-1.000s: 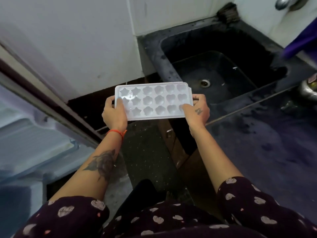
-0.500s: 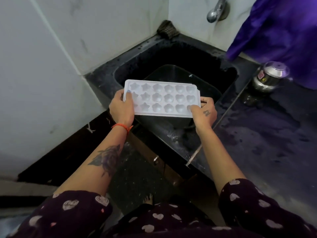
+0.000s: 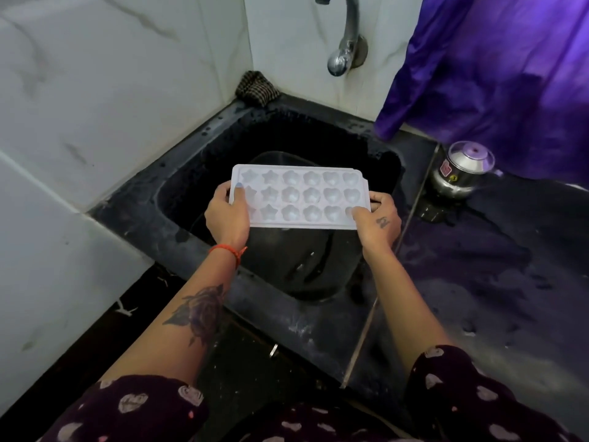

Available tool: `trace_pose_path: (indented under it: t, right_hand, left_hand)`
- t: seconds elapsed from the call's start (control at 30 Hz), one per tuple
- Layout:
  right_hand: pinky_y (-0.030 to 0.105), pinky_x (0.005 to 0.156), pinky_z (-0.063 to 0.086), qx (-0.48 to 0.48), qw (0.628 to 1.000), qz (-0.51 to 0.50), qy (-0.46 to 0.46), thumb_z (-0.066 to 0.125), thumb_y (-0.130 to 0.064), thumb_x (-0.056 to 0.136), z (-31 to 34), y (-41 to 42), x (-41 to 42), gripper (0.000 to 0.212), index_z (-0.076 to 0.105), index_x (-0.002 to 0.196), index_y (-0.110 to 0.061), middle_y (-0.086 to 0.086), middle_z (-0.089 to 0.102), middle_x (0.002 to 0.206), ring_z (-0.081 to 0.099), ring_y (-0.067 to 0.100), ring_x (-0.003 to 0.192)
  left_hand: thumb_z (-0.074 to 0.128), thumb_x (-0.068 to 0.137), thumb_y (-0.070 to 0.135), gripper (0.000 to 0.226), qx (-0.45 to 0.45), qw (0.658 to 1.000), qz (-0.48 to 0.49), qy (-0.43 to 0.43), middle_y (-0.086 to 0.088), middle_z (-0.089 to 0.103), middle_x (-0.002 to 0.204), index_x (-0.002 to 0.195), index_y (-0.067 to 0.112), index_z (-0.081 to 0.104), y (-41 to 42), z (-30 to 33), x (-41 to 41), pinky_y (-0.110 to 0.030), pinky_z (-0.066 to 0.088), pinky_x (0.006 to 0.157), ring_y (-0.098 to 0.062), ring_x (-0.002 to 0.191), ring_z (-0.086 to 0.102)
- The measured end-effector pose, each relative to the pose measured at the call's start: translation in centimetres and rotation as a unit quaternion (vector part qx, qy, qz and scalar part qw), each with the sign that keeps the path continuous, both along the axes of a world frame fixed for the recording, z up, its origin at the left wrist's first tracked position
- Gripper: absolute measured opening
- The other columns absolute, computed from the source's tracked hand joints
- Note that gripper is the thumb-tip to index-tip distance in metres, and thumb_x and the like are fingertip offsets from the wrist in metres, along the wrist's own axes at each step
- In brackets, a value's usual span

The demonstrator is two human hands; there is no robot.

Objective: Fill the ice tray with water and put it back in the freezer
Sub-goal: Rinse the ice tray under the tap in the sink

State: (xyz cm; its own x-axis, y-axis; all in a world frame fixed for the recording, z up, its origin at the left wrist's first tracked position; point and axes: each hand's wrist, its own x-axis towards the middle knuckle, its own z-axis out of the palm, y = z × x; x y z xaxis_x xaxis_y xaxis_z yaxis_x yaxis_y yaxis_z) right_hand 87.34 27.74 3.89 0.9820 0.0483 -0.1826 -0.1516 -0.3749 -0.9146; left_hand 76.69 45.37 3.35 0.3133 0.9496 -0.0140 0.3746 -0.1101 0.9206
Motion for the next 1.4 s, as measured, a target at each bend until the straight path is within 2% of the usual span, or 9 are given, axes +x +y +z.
trace_pose_path:
  t: [0.27, 0.4, 0.57, 0.73, 0.87, 0.97, 1.13, 1.23, 1.4]
  right_hand:
    - [0.015, 0.054, 0.035, -0.011, 1.000, 0.004, -0.003, 0.070, -0.013, 0.073, 0.2, 2.4, 3.8, 0.038, 0.059, 0.109, -0.020, -0.003, 0.065, 0.090, 0.058, 0.013, 0.081]
    - [0.023, 0.064, 0.040, -0.008, 1.000, -0.014, 0.000, 0.069, -0.012, 0.074, 0.5, 4.1, 5.0, 0.038, 0.060, 0.110, -0.018, -0.005, 0.064, 0.085, 0.058, 0.013, 0.080]
    - [0.024, 0.070, 0.040, -0.005, 0.999, -0.047, -0.006, 0.070, -0.013, 0.075, 0.8, 5.9, 6.0, 0.039, 0.060, 0.113, -0.018, -0.007, 0.062, 0.085, 0.055, 0.007, 0.076]
    - [0.023, 0.075, 0.039, -0.011, 0.997, -0.067, -0.026, 0.070, -0.019, 0.077, 1.4, 7.5, 7.4, 0.040, 0.062, 0.116, -0.017, -0.005, 0.065, 0.096, 0.056, 0.009, 0.083]
    - [0.029, 0.093, 0.046, -0.005, 0.991, -0.101, -0.087, 0.071, -0.027, 0.078, 2.4, 9.2, 9.7, 0.039, 0.064, 0.116, -0.018, 0.002, 0.064, 0.114, 0.060, 0.016, 0.104]
    - [0.035, 0.098, 0.047, -0.032, 0.987, -0.066, -0.143, 0.072, -0.030, 0.080, 3.7, 10.6, 12.1, 0.042, 0.062, 0.118, -0.016, 0.006, 0.061, 0.118, 0.059, 0.019, 0.107]
    - [0.035, 0.097, 0.047, -0.129, 0.969, 0.024, -0.208, 0.069, -0.027, 0.083, 5.5, 13.6, 16.9, 0.049, 0.054, 0.128, -0.015, 0.009, 0.055, 0.124, 0.058, 0.022, 0.111]
    - [0.036, 0.097, 0.046, -0.173, 0.951, 0.078, -0.246, 0.070, -0.024, 0.083, 5.6, 15.7, 19.1, 0.057, 0.047, 0.134, -0.014, 0.013, 0.048, 0.130, 0.057, 0.028, 0.111]
    - [0.032, 0.097, 0.041, -0.244, 0.916, 0.130, -0.291, 0.070, -0.021, 0.084, 5.4, 17.8, 21.7, 0.072, 0.031, 0.144, -0.014, 0.017, 0.033, 0.141, 0.054, 0.033, 0.114]
  left_hand:
    - [0.042, 0.097, 0.033, 0.028, -0.070, 0.997, -0.017, -0.020, 0.004, 0.054, 0.100, 0.120, 0.020, 0.055, 2.6, -0.9, 3.9, -0.029, 0.041, 0.079, -0.017, 0.090, 0.052]
    - [0.042, 0.097, 0.036, 0.028, -0.074, 0.997, -0.034, -0.018, 0.003, 0.056, 0.100, 0.118, 0.022, 0.055, 4.8, -1.0, 5.8, -0.032, 0.044, 0.081, -0.018, 0.091, 0.054]
    - [0.044, 0.097, 0.035, 0.027, -0.098, 0.992, -0.066, -0.049, 0.003, 0.057, 0.101, 0.115, 0.020, 0.057, 7.7, -0.4, 8.3, -0.029, 0.043, 0.080, -0.017, 0.090, 0.054]
    - [0.046, 0.097, 0.032, 0.026, -0.110, 0.988, -0.074, -0.077, 0.003, 0.056, 0.100, 0.114, 0.016, 0.059, 9.9, -0.1, 10.3, -0.027, 0.041, 0.079, -0.016, 0.090, 0.053]
    - [0.046, 0.097, 0.031, 0.026, -0.114, 0.988, -0.071, -0.072, 0.003, 0.056, 0.100, 0.113, 0.016, 0.060, 11.5, 0.0, 11.4, -0.027, 0.041, 0.080, -0.016, 0.090, 0.051]
    - [0.047, 0.096, 0.031, 0.024, -0.130, 0.986, -0.075, -0.071, 0.002, 0.057, 0.100, 0.111, 0.018, 0.060, 12.2, -0.1, 12.3, -0.029, 0.044, 0.081, -0.017, 0.090, 0.053]
    - [0.047, 0.096, 0.030, 0.025, -0.133, 0.986, -0.076, -0.064, 0.002, 0.057, 0.101, 0.112, 0.017, 0.061, 13.0, -0.1, 13.4, -0.028, 0.042, 0.078, -0.017, 0.090, 0.053]
    - [0.047, 0.096, 0.031, 0.024, -0.136, 0.986, -0.077, -0.056, 0.002, 0.058, 0.101, 0.112, 0.018, 0.060, 13.4, -0.5, 13.9, -0.032, 0.046, 0.082, -0.018, 0.092, 0.054]
    - [0.049, 0.095, 0.030, 0.024, -0.129, 0.987, -0.083, -0.058, 0.002, 0.059, 0.104, 0.111, 0.018, 0.062, 13.8, -1.0, 14.9, -0.029, 0.042, 0.078, -0.017, 0.093, 0.055]
